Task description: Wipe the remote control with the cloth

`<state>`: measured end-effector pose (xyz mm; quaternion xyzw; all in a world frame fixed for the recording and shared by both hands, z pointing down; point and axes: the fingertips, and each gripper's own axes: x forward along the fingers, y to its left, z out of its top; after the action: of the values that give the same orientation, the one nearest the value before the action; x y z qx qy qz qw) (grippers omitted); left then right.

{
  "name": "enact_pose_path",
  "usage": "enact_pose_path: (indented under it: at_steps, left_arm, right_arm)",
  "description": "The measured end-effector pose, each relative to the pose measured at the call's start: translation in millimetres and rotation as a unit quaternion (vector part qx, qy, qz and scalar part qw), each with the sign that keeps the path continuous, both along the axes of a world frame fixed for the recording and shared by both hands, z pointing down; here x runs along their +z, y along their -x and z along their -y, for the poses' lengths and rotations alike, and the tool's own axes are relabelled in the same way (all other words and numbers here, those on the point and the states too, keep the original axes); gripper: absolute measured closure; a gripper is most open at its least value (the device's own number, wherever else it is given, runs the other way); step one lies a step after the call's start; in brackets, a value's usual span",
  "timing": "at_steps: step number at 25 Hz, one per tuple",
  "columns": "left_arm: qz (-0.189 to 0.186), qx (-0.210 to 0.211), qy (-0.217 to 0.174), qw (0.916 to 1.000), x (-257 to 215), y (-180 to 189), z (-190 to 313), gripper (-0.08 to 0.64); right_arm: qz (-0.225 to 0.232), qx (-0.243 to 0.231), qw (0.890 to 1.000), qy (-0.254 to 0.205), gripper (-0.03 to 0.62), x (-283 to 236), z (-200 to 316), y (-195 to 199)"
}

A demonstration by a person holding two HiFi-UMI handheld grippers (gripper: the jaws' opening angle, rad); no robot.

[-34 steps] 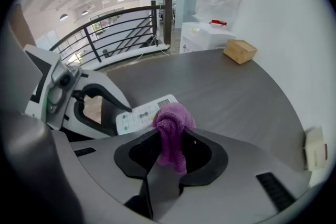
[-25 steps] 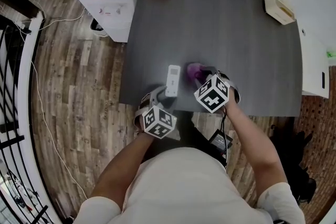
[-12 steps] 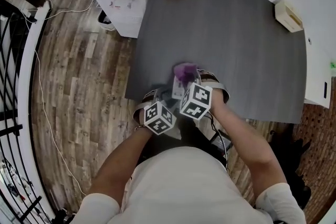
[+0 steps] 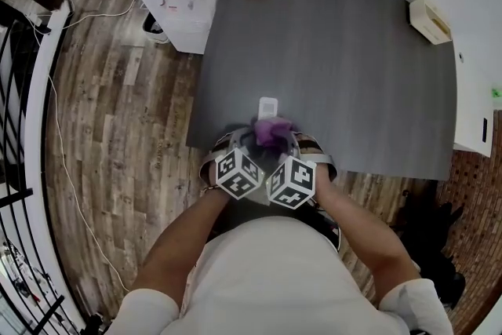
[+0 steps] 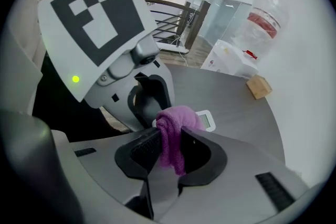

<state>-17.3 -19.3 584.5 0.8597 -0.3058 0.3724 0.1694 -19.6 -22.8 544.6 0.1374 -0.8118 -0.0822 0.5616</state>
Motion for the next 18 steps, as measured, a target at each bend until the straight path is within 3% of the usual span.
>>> enact_pose_path:
  at_steps: [4,8,11,14,16,18]
  left_arm:
    - [-0.003,-0.003,0.004,1.0000,0.3,-0.2,-0.5,0.344]
    - [-0.007,-0.008,0.003,0.9999,-0.4,0.3,-1.0,0.344]
    - [-0.014,-0.013,0.001,0.9998,-1.0,-0.2,1.0,0.345]
    - [-0.032,-0.026,0.012,0.9991,-2.8,1.3,1.8,0.344]
    - [-0.073,-0.054,0.030,0.9954,-8.5,5.2,2.3,0.344]
    - [-0.127,-0.090,0.056,0.9862,-16.0,11.2,4.1,0.344]
  right_arm:
    - [0.022,0.024,0.999,0.039,0.483,-0.6,-18.1,-2.3]
    - [0.069,0.076,0.987,0.127,0.483,-5.6,-32.9,-8.4]
    - [0.136,0.130,0.961,0.203,0.483,-24.2,-30.0,-13.5]
    - [0.194,0.188,0.934,0.235,0.483,-41.0,-7.3,-25.2]
    - [0.211,0.237,0.918,0.238,0.483,-39.7,13.4,-38.8]
    - [0.219,0.284,0.904,0.233,0.483,-34.2,31.0,-52.0]
